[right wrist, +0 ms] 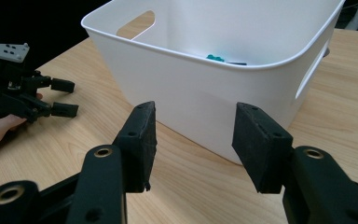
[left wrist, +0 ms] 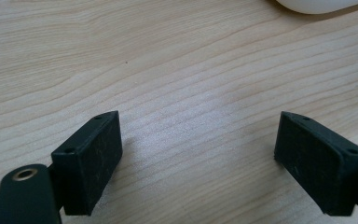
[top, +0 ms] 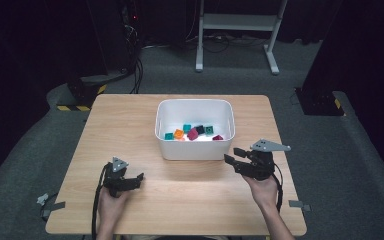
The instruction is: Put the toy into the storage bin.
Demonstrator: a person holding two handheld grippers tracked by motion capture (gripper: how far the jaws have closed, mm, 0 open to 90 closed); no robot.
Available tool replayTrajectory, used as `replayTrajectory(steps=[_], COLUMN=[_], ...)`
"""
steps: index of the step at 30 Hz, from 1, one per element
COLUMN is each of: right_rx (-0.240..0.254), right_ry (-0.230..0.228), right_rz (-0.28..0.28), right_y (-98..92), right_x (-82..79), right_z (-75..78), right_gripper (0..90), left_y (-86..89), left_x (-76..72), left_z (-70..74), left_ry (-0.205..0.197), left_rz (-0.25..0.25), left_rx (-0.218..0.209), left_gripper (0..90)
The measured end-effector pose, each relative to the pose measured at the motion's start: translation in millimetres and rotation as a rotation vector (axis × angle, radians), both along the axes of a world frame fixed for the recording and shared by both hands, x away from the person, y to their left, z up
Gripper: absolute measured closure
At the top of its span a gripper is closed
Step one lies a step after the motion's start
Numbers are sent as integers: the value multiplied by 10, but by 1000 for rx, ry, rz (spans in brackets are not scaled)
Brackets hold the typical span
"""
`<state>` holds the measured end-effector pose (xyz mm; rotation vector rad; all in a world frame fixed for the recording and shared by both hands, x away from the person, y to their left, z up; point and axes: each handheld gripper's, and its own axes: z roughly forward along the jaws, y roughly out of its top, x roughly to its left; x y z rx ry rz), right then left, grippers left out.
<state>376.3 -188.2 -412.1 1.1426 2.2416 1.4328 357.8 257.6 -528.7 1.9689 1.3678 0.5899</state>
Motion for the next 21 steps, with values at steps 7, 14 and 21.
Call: replayTrajectory(steps=[7,14,21], right_rx=[-1,-16,-27], right_ry=[14,47,69], right_rz=[-4,-4,-14], right_y=[-7,0,-5], right_x=[-55,-86,-128], right_z=[-121,-273,-412], right_gripper=[496,496,496], left_y=[0,0,0], left_x=[0,0,0], left_z=[0,0,0], left_ry=[0,0,0], left_rz=[0,-1,0], left_rx=[0,0,0], left_gripper=[151,151,151])
